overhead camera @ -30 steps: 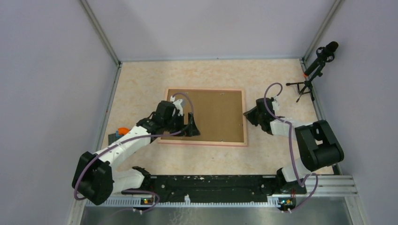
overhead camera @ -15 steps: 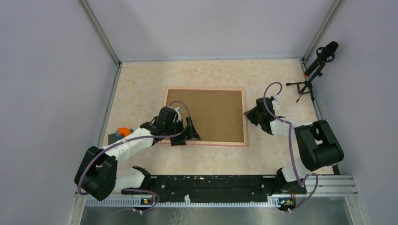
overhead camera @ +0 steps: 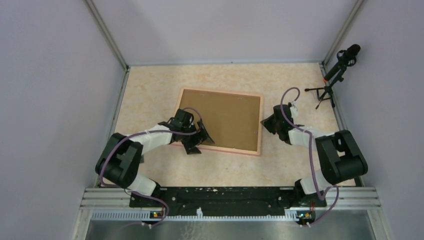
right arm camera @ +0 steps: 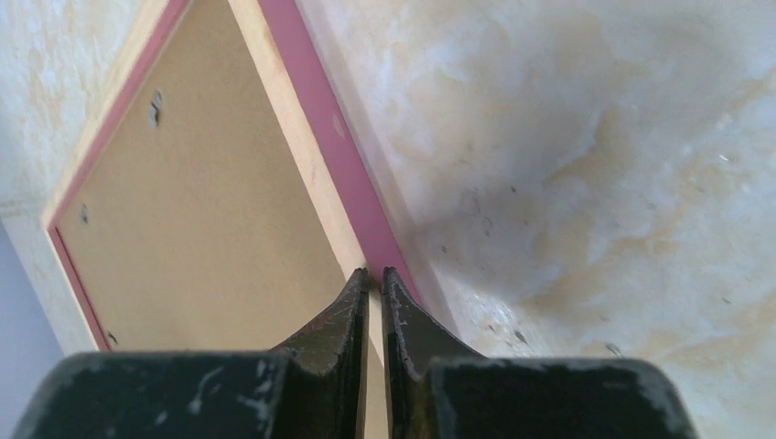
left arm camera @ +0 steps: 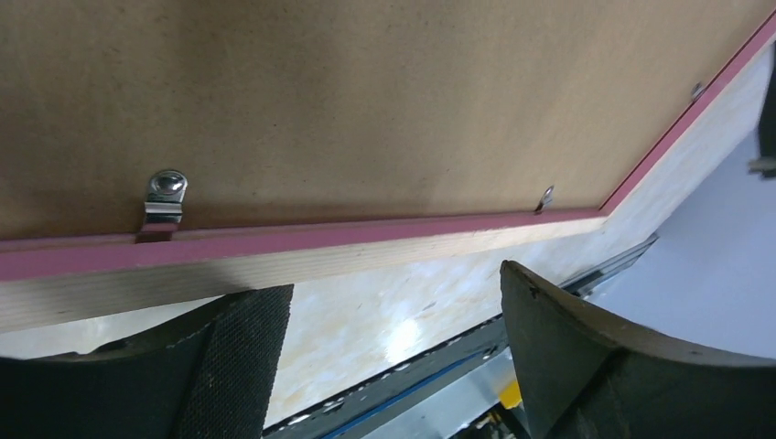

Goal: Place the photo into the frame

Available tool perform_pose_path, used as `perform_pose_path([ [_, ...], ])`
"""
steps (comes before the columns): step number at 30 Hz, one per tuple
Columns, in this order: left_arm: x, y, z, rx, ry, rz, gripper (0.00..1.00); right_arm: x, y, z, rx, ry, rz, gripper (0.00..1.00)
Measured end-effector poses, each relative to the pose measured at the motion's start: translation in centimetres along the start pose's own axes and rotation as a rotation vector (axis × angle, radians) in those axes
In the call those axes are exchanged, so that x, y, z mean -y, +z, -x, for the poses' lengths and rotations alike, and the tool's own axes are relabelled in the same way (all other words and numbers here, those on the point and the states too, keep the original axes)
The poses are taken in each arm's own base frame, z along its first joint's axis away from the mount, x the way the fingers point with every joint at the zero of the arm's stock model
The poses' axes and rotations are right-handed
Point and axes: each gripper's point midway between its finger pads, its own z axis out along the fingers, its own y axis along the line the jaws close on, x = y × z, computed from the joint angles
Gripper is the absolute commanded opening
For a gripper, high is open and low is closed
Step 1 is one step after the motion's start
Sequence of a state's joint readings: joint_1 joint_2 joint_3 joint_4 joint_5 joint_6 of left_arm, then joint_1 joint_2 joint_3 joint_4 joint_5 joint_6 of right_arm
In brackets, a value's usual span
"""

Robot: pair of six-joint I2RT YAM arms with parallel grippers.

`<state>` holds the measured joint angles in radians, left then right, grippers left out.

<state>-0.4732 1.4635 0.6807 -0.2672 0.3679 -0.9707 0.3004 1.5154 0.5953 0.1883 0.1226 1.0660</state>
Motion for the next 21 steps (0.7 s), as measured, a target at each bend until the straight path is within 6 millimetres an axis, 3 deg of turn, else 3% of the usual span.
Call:
perform_pose_path([
  [5, 0.8, 0.8, 2.6, -0.024, -0.061, 0.007, 0.85, 1.0, -1.6, -0.8, -0.001, -0.067, -0.015, 0.0],
  [8, 0.6, 0.7, 4.6, -0.001, -0.065, 0.016, 0.84, 1.3, -2.9, -2.3, -0.014, -0.153, -0.032, 0.0],
  [11, 0.4, 0.6, 6.4, 0.027, -0.046, 0.018, 0.83, 1.5, -4.3, -4.3, -0.062, -0.262, -0.037, 0.32],
  [13, 0.3, 0.6, 6.8, 0.026, -0.029, 0.014, 0.85, 2.4, -5.0, -4.7, -0.083, -0.341, -0.067, 0.61],
  [14, 0.3, 0.6, 6.8, 0.021, -0.019, 0.011, 0.89, 2.7, -5.3, -4.5, -0.089, -0.374, -0.091, 0.71],
  [17, 0.6, 0.5, 6.4, -0.009, 0.041, -0.02, 0.96, 3.9, -5.7, -2.8, -0.113, -0.481, -0.213, 0.77],
  [21, 1.0, 0.3, 6.0, -0.04, 0.116, -0.063, 0.99, 1.9, -3.9, 1.6, -0.137, -0.501, -0.264, 0.78],
])
